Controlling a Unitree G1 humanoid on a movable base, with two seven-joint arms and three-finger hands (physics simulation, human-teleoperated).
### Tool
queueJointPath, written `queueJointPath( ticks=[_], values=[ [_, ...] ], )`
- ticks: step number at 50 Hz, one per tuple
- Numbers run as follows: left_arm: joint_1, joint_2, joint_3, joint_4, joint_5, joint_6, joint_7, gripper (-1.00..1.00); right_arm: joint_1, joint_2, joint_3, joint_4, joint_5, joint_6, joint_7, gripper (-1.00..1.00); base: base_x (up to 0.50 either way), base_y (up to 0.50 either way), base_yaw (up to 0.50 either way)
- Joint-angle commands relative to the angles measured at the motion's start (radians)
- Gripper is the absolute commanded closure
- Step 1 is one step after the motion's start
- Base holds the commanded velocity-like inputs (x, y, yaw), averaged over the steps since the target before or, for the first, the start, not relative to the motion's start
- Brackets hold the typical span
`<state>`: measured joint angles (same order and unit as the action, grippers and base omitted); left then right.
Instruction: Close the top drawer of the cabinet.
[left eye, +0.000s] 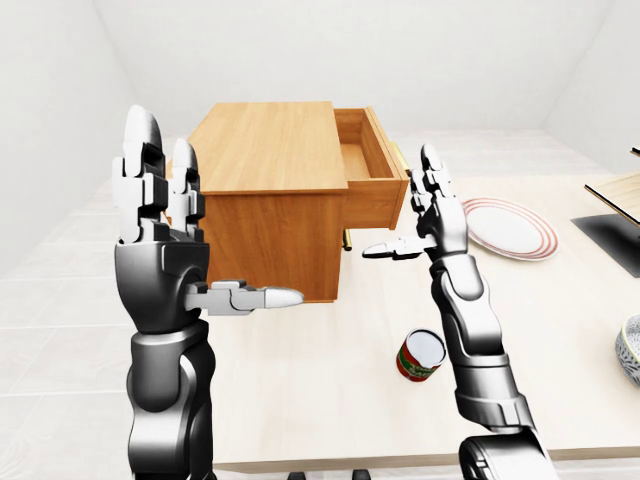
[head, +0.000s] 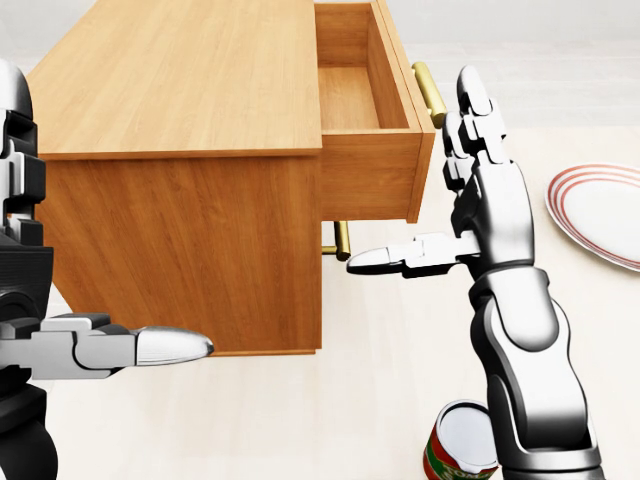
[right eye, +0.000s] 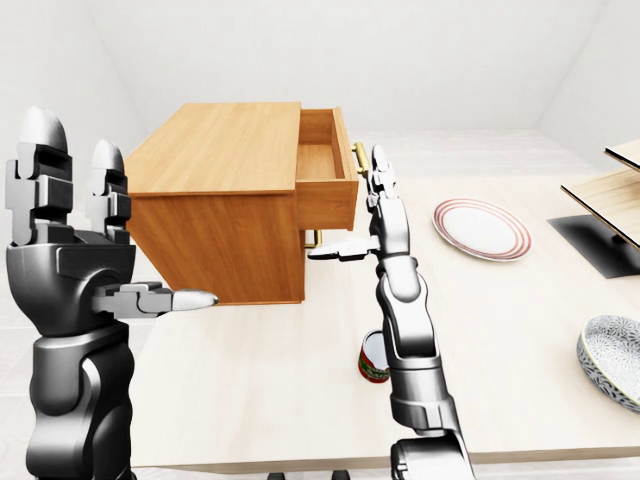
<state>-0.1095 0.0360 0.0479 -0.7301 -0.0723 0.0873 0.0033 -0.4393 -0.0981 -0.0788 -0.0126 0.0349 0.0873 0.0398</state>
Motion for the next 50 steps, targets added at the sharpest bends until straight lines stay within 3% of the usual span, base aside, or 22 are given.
queueJointPath(
  ticks=[1, 50],
  values=[
    [0.002, -0.003, 0.006, 0.005, -0.014, 0.0, -0.008, -1.0, -0.019, 0.015, 0.026, -0.01, -0.009, 0.0, 0.014, -1.0, 0.0, 0.0, 0.0],
    [0.004, -0.003, 0.007, 0.009, -0.02, 0.0, -0.011, -1.0, -0.068, 0.162, 0.149, 0.074, -0.055, 0.0, 0.048, -1.0, 0.0, 0.0, 0.0]
  ],
)
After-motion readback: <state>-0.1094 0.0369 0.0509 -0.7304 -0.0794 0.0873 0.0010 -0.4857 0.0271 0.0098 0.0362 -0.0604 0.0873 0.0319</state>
